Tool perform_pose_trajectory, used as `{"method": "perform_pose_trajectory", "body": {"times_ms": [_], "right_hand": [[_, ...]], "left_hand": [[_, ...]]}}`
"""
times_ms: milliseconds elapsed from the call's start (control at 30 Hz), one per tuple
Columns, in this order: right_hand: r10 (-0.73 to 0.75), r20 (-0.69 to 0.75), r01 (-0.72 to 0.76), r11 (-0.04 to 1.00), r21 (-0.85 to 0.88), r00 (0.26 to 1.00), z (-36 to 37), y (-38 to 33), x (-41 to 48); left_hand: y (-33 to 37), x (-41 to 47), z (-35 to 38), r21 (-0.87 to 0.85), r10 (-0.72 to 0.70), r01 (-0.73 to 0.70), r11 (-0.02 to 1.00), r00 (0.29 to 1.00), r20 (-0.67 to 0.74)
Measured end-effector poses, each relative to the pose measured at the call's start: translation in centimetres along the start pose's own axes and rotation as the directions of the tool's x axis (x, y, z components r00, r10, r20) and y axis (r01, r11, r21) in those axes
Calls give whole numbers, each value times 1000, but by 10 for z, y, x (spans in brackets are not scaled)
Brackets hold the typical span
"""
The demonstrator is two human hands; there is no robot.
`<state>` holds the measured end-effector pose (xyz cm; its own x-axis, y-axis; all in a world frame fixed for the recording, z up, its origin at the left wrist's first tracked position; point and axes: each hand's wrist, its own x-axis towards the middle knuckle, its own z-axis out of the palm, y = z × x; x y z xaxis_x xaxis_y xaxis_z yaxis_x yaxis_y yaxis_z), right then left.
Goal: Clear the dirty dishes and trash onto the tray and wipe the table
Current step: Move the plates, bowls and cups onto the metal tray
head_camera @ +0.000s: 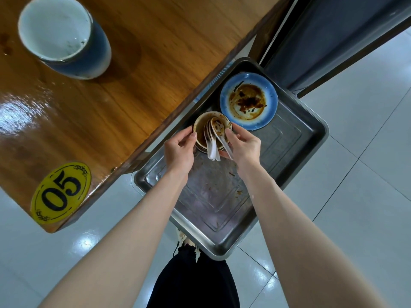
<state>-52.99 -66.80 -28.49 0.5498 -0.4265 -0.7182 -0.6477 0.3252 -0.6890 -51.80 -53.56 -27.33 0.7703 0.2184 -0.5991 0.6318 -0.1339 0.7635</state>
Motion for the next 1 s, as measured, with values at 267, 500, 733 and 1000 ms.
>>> {"method": "perform_pose_trajectory", "body": {"times_ms": [267, 500, 733, 1000], "right_hand": [[-7, -51, 8, 1000, 17, 999, -15, 0, -15], [-74, -70, 72, 997, -35, 995, -42, -13, -40], [-127, -3, 126, 990, -65, 992, -62, -35, -91], [-221, 121, 231, 970, -76, 968, -68, -88, -179]], "left_hand": [[-7, -14, -6, 20, 11, -12, 1000, 999, 47], [-6, -52, -13, 36, 24, -24, 999, 1000, 4], [7, -118, -23, -8, 59, -59, 998, 998, -16], [70, -198, -61, -135, 137, -146, 980, 988, -72]]}}
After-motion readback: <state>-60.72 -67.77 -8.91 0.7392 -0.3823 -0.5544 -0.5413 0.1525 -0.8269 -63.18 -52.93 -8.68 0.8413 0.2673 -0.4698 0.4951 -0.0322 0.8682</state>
